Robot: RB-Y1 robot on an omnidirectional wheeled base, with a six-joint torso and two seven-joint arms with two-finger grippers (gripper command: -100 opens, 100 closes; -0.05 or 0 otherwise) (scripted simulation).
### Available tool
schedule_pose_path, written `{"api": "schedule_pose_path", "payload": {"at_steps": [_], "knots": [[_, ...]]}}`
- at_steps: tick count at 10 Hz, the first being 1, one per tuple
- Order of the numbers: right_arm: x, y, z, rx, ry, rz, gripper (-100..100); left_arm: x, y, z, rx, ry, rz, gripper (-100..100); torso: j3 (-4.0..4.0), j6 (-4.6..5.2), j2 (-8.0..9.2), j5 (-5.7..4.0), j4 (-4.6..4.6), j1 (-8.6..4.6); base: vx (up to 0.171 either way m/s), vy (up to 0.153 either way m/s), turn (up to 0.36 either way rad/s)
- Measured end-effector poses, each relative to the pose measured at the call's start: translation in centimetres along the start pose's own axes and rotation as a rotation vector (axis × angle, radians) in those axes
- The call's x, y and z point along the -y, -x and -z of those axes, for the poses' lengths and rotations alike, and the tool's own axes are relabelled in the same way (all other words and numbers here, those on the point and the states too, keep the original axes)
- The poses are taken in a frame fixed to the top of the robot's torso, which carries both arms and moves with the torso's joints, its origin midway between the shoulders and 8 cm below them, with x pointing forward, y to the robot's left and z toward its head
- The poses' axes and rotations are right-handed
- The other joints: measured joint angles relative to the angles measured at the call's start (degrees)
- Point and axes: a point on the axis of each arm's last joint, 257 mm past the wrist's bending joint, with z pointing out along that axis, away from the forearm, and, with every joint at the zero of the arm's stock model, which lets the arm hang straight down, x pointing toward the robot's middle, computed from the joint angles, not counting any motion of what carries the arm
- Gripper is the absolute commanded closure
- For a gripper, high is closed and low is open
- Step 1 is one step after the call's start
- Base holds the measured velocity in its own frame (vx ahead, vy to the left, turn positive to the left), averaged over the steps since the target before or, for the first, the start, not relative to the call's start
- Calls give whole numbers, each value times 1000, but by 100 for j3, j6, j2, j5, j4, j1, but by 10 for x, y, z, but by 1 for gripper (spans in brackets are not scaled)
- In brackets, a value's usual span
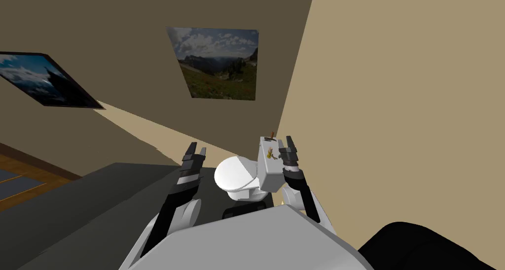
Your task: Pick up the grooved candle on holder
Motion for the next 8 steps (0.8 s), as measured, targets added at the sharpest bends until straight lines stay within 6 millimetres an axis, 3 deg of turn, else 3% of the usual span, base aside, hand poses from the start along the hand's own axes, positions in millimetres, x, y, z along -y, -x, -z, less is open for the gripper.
{"api": "schedule_pose_path", "payload": {"at_steps": [8], "knots": [[82, 16, 32, -104, -207, 336, -100, 0, 0, 0, 0, 0, 0, 0, 9, 0, 15, 5, 3, 25, -42, 67, 91]]}}
